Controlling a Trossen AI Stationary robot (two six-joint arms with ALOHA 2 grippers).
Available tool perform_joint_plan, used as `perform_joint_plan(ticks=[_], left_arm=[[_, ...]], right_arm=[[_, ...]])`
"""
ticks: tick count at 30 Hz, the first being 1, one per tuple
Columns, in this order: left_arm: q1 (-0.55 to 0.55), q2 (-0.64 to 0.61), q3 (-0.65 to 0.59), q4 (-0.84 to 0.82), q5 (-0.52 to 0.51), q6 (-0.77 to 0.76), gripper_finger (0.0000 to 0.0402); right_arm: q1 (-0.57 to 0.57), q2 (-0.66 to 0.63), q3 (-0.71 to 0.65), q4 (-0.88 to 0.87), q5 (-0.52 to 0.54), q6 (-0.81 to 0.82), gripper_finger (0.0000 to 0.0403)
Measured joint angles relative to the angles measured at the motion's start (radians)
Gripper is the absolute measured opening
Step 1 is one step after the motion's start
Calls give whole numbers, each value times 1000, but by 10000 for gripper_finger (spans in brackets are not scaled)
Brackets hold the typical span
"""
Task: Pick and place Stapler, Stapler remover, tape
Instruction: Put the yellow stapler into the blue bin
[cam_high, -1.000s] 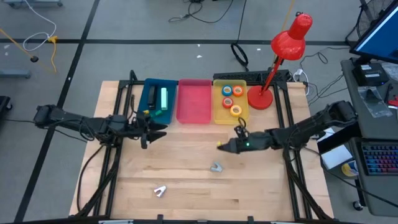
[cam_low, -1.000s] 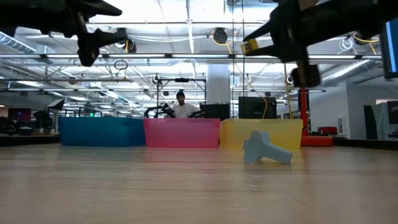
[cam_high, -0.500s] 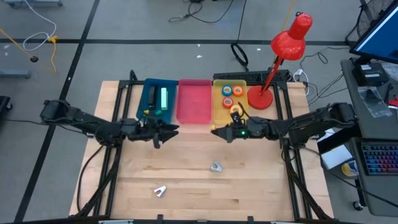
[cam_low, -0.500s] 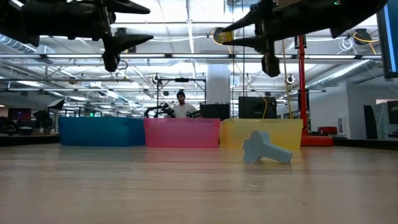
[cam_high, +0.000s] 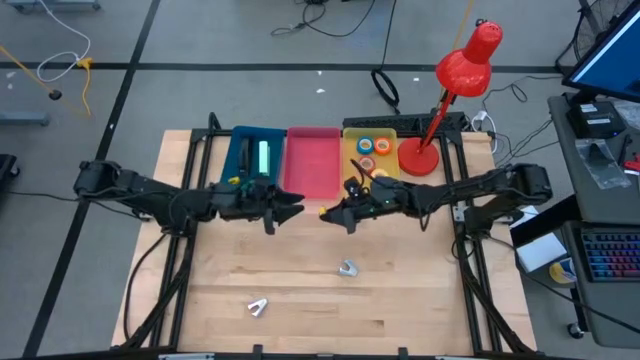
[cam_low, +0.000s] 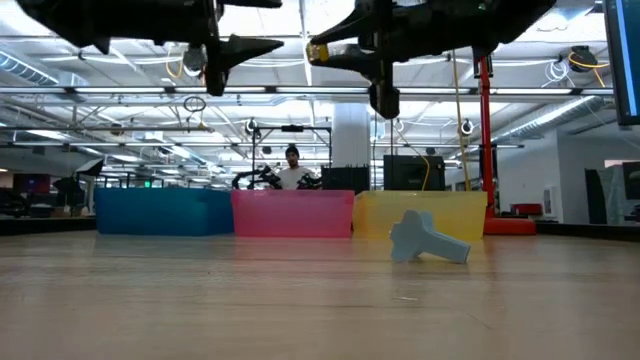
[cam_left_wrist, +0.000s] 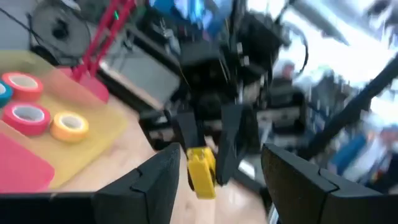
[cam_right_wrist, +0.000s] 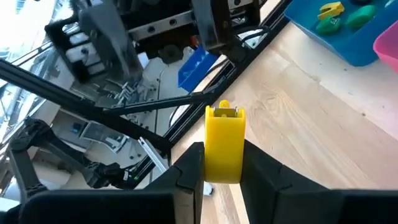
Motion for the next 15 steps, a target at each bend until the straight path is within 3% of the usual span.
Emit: perform_joint_plan(ticks=[8, 15], left_arm=[[111, 9, 132, -373, 256, 7, 223], [170, 8, 154, -365, 371, 1, 223]], right_arm=[[-32, 36, 50, -15, -76, 3, 65], [-53, 43, 81, -91, -97, -4, 65]])
